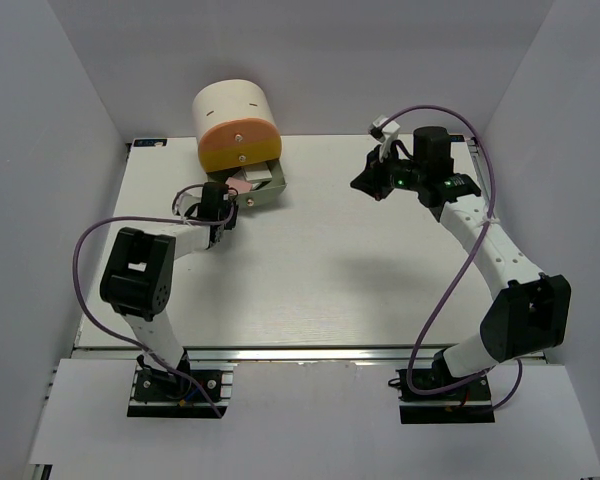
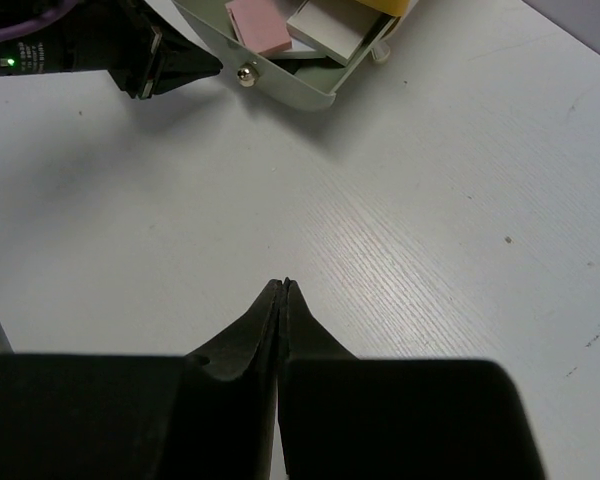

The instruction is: Organize the makeup

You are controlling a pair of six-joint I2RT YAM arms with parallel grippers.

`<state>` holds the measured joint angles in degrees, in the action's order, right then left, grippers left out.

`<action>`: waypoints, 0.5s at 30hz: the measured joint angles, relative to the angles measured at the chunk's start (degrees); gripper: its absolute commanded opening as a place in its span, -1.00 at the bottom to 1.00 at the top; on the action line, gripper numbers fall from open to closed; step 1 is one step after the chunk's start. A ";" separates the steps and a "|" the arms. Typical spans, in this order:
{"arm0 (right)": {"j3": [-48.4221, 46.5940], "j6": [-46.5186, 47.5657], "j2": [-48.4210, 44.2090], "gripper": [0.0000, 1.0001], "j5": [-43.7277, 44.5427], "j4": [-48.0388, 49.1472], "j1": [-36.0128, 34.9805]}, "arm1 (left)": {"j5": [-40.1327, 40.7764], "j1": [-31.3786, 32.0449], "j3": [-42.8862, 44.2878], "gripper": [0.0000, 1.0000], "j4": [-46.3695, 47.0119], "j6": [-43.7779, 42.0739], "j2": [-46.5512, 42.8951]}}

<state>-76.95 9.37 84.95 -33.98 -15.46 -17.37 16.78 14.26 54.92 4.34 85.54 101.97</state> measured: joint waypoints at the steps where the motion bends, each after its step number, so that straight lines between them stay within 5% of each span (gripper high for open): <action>1: 0.00 0.00 0.00 -1.00 -0.11 -0.02 0.09 | -0.07 -0.17 0.28 -0.52 0.55 0.09 0.85; 9: 1.42 -0.02 -0.66 -1.00 -0.76 0.44 0.70 | -2.34 -0.20 0.98 -0.02 6.36 0.52 4.13; 15: 2.27 -0.02 -1.11 -1.00 -0.98 0.46 0.81 | -4.17 -0.26 1.25 0.11 12.68 0.70 5.55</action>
<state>-74.67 9.34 83.83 -34.96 -15.00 -16.56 12.60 14.00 56.16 17.02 86.24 107.53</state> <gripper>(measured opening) 0.008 0.548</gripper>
